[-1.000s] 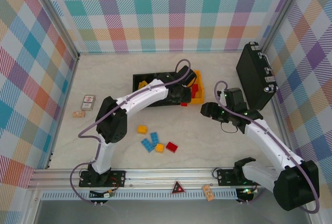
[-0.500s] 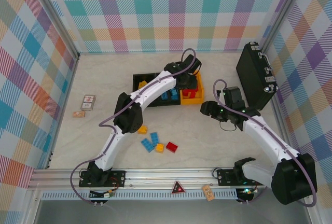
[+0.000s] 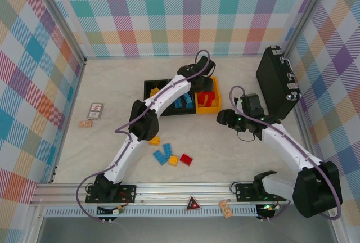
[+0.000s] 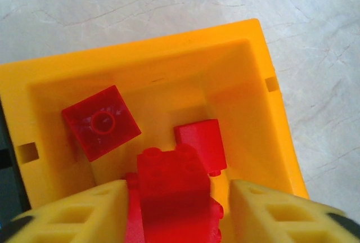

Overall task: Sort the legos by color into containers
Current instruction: Place the lego in the container, then pick up the lego from the center of the table.

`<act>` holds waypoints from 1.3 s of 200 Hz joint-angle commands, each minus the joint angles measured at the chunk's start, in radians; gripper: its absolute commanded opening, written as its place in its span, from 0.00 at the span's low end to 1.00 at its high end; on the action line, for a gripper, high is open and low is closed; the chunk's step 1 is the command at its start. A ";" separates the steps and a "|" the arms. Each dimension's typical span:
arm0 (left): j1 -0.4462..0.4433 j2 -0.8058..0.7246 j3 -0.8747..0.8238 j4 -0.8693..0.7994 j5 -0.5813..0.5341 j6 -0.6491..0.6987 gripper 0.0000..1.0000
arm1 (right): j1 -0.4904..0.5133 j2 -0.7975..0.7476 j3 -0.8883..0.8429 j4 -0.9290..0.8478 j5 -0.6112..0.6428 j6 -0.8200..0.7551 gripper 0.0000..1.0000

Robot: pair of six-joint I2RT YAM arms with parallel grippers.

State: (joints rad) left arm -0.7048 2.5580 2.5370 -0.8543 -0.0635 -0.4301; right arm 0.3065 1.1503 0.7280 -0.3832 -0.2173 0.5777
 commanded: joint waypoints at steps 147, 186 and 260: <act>-0.011 -0.392 -0.445 0.137 0.061 -0.010 0.60 | -0.001 0.010 0.048 0.018 -0.064 -0.009 0.57; 0.002 -0.554 -0.717 0.244 0.084 -0.055 0.60 | 0.057 0.023 0.073 0.002 -0.073 -0.060 0.57; 0.022 -0.813 -1.113 0.265 0.025 -0.102 0.60 | 0.181 0.093 0.119 0.030 -0.119 -0.121 0.57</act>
State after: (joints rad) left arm -0.6998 1.8355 1.4994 -0.5911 -0.0109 -0.5087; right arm 0.4530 1.2186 0.8024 -0.3813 -0.2924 0.5037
